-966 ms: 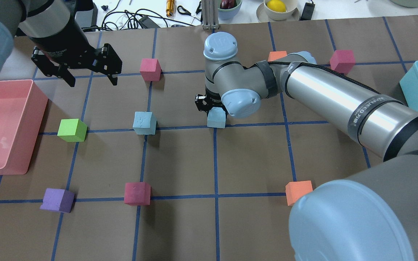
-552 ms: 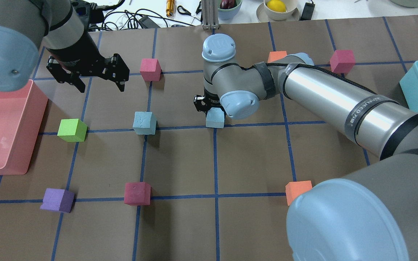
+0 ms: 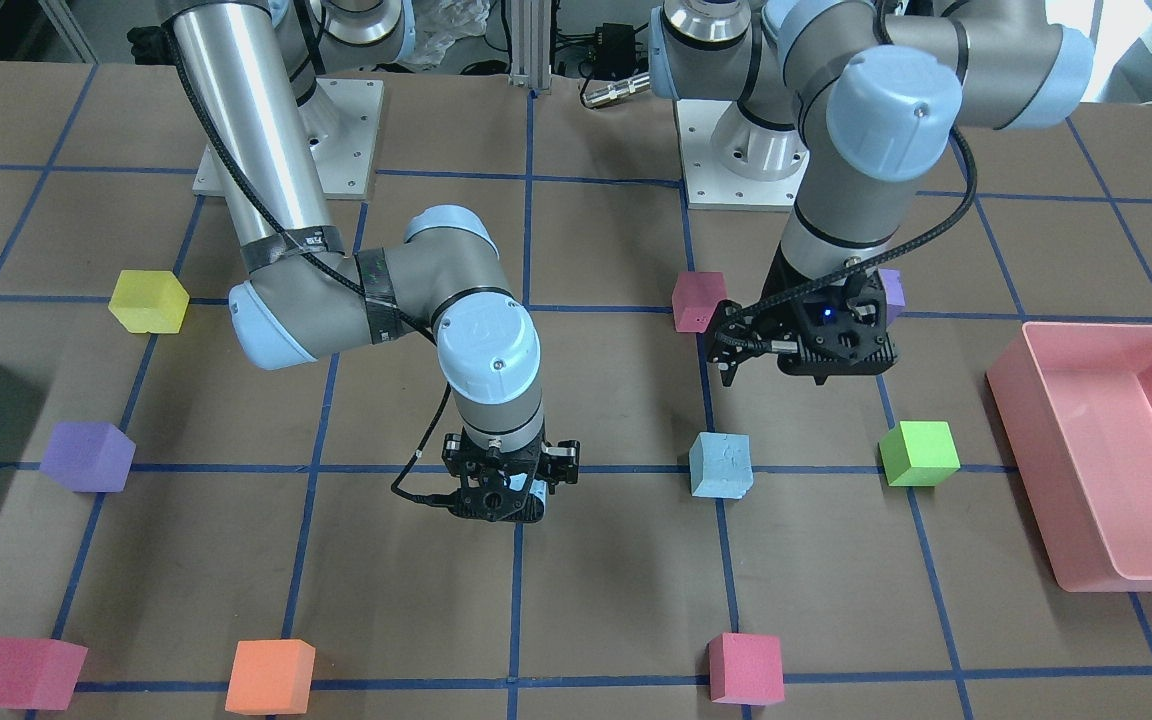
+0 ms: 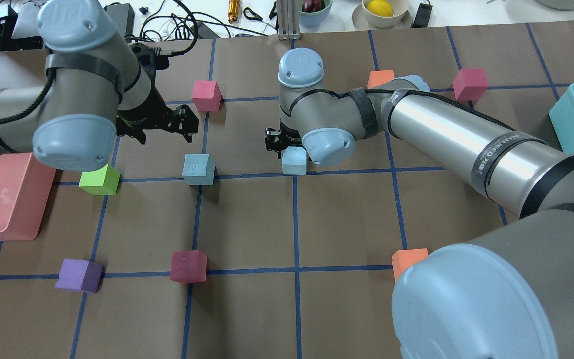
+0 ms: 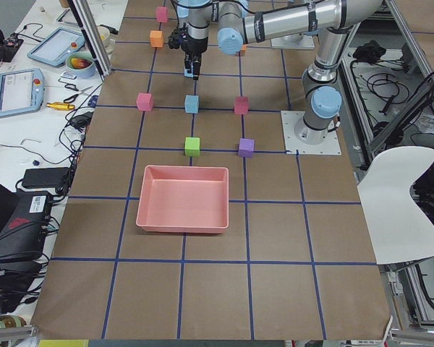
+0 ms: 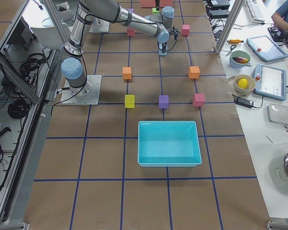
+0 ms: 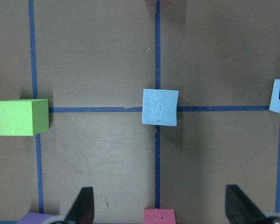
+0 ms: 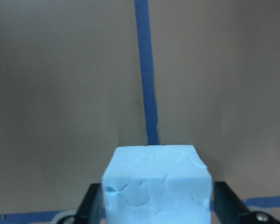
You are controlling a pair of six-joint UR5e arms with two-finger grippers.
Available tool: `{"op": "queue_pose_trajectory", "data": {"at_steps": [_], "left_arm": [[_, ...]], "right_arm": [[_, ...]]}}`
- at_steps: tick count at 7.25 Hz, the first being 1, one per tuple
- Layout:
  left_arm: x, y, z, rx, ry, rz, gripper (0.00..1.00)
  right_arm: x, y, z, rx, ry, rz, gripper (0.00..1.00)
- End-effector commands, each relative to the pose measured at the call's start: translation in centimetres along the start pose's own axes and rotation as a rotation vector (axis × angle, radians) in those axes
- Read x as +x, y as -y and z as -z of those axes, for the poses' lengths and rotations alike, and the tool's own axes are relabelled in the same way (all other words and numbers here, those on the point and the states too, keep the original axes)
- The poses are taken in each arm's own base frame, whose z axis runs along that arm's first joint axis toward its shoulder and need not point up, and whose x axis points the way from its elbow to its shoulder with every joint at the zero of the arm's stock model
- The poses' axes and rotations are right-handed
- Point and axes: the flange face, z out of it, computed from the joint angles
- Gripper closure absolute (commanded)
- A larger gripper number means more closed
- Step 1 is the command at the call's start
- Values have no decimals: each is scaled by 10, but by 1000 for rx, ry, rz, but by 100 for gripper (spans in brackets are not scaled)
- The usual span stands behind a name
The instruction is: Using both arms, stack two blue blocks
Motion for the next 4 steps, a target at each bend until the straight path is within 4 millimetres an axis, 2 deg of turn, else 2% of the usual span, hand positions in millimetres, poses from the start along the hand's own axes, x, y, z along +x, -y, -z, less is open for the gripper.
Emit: {"op": "queue_pose_trajectory", "data": {"at_steps": [1, 2, 4], "left_arm": [[3, 7, -47, -23, 1, 2, 0], [8, 14, -61, -8, -2, 5, 0], [11, 21, -92, -23, -2, 2, 0]], "right_arm": [[0, 0, 2, 7, 3, -7, 0], [3, 6, 16, 26, 7, -12, 0], [30, 16, 60, 53, 2, -34, 0]]}}
